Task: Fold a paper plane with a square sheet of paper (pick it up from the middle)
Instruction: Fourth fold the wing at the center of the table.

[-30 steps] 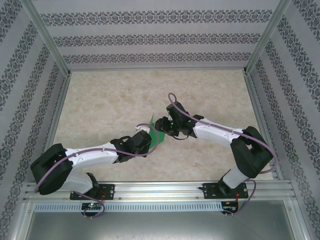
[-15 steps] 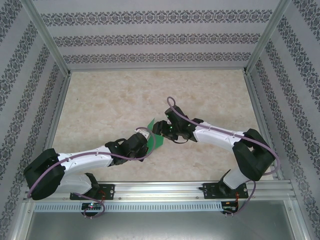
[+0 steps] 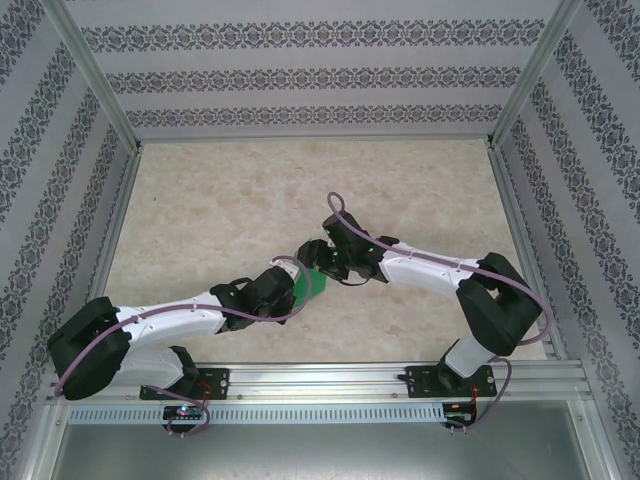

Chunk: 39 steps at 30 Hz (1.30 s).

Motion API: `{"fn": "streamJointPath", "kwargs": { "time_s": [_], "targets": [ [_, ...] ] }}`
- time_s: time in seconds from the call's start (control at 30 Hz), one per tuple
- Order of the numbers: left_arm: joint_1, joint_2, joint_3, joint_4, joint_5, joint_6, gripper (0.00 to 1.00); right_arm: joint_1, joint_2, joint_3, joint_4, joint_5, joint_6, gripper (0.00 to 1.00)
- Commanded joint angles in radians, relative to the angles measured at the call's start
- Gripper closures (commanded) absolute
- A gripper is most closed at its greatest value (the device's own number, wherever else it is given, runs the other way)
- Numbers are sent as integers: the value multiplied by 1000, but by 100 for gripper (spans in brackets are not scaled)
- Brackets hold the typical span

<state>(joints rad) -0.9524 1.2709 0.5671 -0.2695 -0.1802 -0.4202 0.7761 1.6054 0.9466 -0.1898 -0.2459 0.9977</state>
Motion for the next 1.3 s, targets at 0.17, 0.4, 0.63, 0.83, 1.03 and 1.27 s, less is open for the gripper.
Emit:
{"fn": "streamJointPath", "kwargs": {
  "time_s": [0.17,0.4,0.63,0.83,1.03,1.27],
  "targets": [
    [-17,0,-1,13,-10,29,87,-18,113,103,-8,-56,-3,54],
    [-17,42,11,-4,-29,-1,76,-20,135,109,7,-78,-7,67],
    [-17,57,14,14,-9,-13,68,-24,125,105,1,-73,-8,71],
    [-17,76,13,26,-20,-37,62,-27,126,107,-3,-79,-13,71],
    [-19,97,24,22,-61,-63,67,-29,125,112,-16,-75,-19,71],
    [-26,92,24,25,-74,-60,79,-31,122,113,-33,-67,-25,71]
  ]
}}
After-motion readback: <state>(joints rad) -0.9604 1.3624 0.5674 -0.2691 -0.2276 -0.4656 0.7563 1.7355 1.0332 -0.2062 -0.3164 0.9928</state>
